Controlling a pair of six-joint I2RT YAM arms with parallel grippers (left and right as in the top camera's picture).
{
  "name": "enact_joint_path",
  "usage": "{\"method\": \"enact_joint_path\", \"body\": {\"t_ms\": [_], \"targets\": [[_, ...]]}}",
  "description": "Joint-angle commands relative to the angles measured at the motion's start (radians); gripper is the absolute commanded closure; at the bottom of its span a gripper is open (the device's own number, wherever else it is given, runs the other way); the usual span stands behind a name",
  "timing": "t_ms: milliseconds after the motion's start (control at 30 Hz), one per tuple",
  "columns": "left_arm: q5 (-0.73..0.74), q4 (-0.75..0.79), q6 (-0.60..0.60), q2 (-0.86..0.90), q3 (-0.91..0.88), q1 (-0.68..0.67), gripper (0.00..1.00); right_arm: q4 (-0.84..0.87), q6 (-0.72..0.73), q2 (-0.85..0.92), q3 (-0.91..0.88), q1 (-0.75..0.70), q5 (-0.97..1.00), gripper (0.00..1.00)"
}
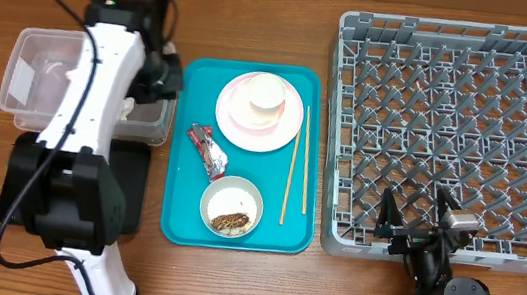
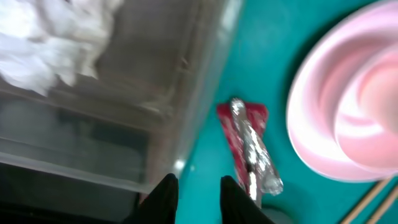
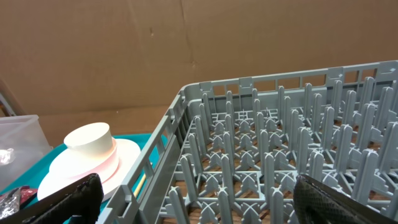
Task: Sort waste into correct bins and load items into the dishwasher
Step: 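Reach the left gripper back and grasp the red snack wrapper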
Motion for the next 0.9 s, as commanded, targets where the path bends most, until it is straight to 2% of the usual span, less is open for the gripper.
{"method": "enact_joint_path", "body": {"t_ms": [0,67,133,167,233,267,400,433,667,867], "targets": [[0.035,-0.037,-0.059,-0.021,0.015,-0.061,0.75,0.006,-0.006,-0.008,-0.01,0.006,0.006,0.0],[0.035,-0.051,-0.055,-0.021,0.015,-0.094,0.68,0.006,-0.007,-0.008,-0.01,0.006,0.006,0.0],[0.036,-0.055,-0.047,-0.02,0.015,-0.119,0.41,0.006,-0.006,-0.008,-0.01,0.006,0.006,0.0],[0.037,-0.057,-0.046,-0.02,0.015,-0.127,0.4,0.006,-0.006,-0.008,-0.01,0.006,0.006,0.0],[0.039,-0.07,-0.016,-0.02,0.015,-0.143,0.71,0.006,-0.007,-0.008,-0.01,0.006,0.006,0.0],[0.04,-0.081,0.015,-0.02,0.015,-0.151,0.77,0.006,-0.006,-0.008,-0.01,0.006,0.006,0.0],[0.047,-0.107,0.027,-0.02,0.011,-0.172,0.81,0.006,-0.006,-0.008,-0.01,0.006,0.006,0.0],[0.053,-0.107,0.0,-0.02,0.003,-0.179,0.79,0.006,-0.007,-0.008,-0.01,0.006,0.006,0.0],[0.045,-0.077,-0.114,-0.02,-0.083,-0.233,0.39,0.006,-0.006,-0.008,-0.01,0.006,0.006,0.0],[0.035,-0.008,-0.213,-0.019,-0.213,-0.252,0.38,0.006,-0.006,-0.008,-0.01,0.006,0.006,0.0]]}}
